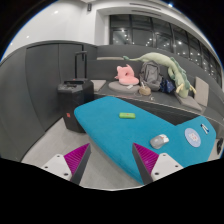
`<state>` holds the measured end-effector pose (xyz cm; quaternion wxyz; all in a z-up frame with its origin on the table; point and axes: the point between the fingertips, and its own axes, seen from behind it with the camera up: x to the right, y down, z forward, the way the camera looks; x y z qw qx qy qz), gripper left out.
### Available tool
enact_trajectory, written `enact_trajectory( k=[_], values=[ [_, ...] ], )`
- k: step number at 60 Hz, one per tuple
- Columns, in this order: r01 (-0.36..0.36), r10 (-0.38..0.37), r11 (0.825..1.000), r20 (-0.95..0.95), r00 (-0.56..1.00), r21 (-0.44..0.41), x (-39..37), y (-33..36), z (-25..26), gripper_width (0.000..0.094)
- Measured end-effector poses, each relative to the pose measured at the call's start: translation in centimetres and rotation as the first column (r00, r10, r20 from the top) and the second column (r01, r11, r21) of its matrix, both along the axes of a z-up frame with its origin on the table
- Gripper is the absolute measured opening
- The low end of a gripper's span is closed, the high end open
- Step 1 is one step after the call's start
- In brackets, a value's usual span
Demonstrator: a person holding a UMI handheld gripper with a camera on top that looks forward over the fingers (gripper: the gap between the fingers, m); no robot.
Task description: Arrange mouse
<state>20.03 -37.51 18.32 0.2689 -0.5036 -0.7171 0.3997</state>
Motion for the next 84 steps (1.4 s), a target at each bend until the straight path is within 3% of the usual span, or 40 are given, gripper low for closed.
enact_trajectory(
  k=[17,33,46,58,74,84],
  values=[
    [0.153,-0.153,0.988,-0.006,0.988,0.019,-2.8,8.6,-2.3,0.0855],
    [0.319,-0.320,0.946,0.001,0.947,0.058,-4.1,18.2,-6.4,0.0860],
    [0.342,-0.341,0.938,-0.013,0.940,0.064,-6.0,20.8,-9.6,0.0857],
    [0.320,-0.320,0.947,-0.014,0.947,0.028,-10.0,19.6,-12.7,0.0858],
    [0.366,-0.366,0.931,0.017,0.931,0.009,-17.5,19.4,-16.5,0.0857],
    [0.363,-0.363,0.931,0.092,0.927,0.019,-20.7,18.9,-19.6,0.0855]
  ],
)
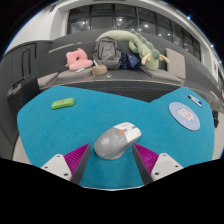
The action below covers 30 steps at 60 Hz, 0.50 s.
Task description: Arrange mouse
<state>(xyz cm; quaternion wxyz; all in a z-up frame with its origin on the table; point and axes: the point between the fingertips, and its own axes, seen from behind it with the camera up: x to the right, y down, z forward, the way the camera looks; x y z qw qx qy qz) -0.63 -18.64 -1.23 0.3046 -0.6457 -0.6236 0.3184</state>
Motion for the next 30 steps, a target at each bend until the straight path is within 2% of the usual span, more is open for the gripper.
enact_trajectory(
  k=[15,25,30],
  values=[
    [0.013,-0.012,0.999,0.021,1.000,-0.032,-5.7,-0.3,-0.1,0.0862],
    [-0.037,0.037,0.999,0.030,0.999,-0.004,-8.6,-1.1,-0.3,0.0861],
    [-0.043,0.043,0.999,0.035,0.998,0.016,-9.1,-1.2,-0.4,0.0821]
  ],
)
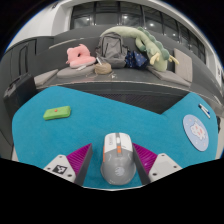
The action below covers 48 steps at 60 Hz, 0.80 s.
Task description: Arrange mouse
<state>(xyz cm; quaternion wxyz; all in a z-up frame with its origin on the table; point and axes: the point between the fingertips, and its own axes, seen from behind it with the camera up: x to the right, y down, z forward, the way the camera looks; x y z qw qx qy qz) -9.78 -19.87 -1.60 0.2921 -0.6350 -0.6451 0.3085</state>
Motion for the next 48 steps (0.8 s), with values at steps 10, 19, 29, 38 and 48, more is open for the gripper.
enact_trajectory(
  k=[10,19,29,38,48],
  values=[
    [-0.029,0.029,0.998,0.002,1.000,0.051,-0.3,0.2,-0.2,0.0426],
    [-0.078,0.078,0.997,0.028,0.997,0.004,0.2,-0.3,1.3,0.0326],
    [-0.074,0.072,0.997,-0.112,0.991,-0.021,0.1,3.0,9.7,0.0322],
    [-0.024,0.025,1.000,-0.190,0.982,0.007,-1.5,12.6,15.2,0.0324],
    [0.059,-0.043,0.995,-0.184,0.982,0.082,-2.9,25.9,13.3,0.0325]
  ],
)
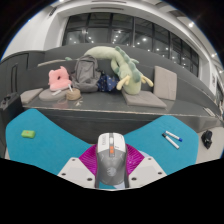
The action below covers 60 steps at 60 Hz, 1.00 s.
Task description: Arrange mouse
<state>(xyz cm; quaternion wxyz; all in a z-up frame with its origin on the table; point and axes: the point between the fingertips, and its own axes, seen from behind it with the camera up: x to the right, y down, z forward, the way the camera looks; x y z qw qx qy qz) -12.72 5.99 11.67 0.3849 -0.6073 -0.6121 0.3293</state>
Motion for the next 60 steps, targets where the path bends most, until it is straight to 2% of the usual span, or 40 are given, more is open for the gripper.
enact_trajectory(
  k=[4,10,19,23,28,29,30,31,35,37,46,51,60],
  values=[
    [0.036,-0.036,0.999,0.021,0.999,0.013,-0.3,4.2,-2.3,0.0337],
    [0.057,-0.055,0.998,0.096,0.994,-0.016,-0.1,7.7,-6.7,0.0337],
    [0.036,-0.030,0.999,0.193,0.981,-0.028,0.5,9.6,-12.1,0.0371],
    [0.040,-0.034,0.999,0.212,0.977,-0.024,0.7,9.9,-13.3,0.0404],
    [0.045,-0.032,0.997,0.227,0.973,-0.055,1.0,9.9,-14.0,0.0496],
    [0.048,-0.034,0.997,0.228,0.973,-0.058,0.9,9.9,-13.9,0.0524],
    [0.050,-0.035,0.997,0.227,0.973,-0.059,1.1,10.0,-13.7,0.0596],
    [0.051,-0.037,0.997,0.226,0.973,-0.058,1.1,10.0,-13.6,0.0605],
    [0.038,-0.024,0.998,0.223,0.974,-0.059,1.5,9.6,-12.5,0.0877],
    [0.035,-0.020,0.997,0.209,0.978,-0.066,1.6,9.3,-11.3,0.0842],
    [0.040,-0.035,0.998,0.114,0.993,-0.043,5.7,6.4,-4.2,0.0853],
    [0.011,-0.007,0.999,0.105,0.994,-0.035,9.8,2.8,-1.2,0.0851],
    [0.000,0.012,0.997,0.152,0.988,-0.083,17.7,-3.6,0.5,0.0851]
  ],
)
